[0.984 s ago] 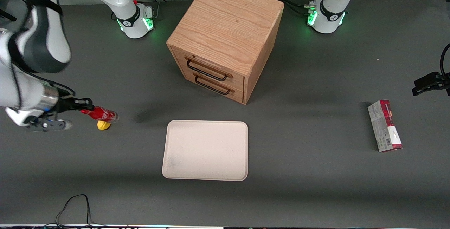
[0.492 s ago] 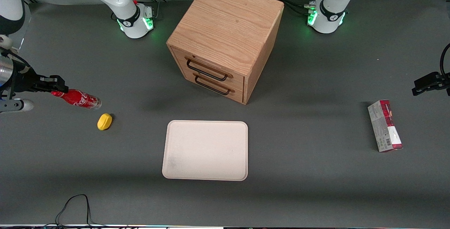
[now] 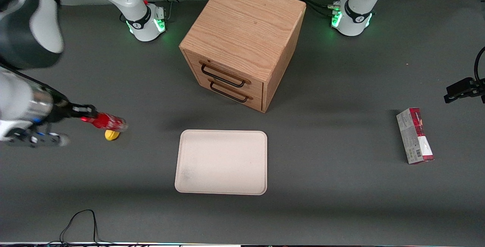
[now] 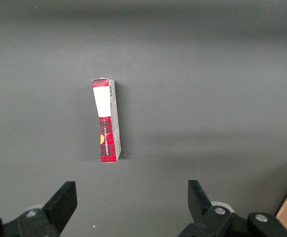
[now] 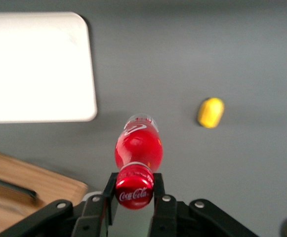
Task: Place coke bottle on tray
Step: 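Carry the bottle over the cream tray and lower it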
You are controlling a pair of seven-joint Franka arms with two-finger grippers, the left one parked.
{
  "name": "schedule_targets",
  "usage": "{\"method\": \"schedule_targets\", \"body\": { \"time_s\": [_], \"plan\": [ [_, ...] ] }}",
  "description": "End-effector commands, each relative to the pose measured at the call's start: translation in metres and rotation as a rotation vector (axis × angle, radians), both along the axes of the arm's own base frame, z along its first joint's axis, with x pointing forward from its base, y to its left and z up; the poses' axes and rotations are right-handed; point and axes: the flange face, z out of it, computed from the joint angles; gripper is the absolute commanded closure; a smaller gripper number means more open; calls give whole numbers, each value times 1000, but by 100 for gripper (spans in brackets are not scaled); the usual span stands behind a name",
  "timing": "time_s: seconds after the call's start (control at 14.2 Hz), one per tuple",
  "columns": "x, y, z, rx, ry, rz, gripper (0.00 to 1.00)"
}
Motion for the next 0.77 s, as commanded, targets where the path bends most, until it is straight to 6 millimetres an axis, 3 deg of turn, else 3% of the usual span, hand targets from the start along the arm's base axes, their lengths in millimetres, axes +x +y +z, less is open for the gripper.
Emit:
{"method": "schedule_targets", "body": {
  "time_s": [0.0, 0.21, 0.35, 0.49, 0.7],
  "plan": [
    [42, 61, -46, 23, -59, -164, 100],
    [61, 115, -100, 41, -137, -224, 100],
    [70, 134, -127, 35, -195, -242, 100],
    [73, 149, -152, 18, -224, -246, 100],
    [78, 152, -172, -7, -244, -237, 100]
  ]
}}
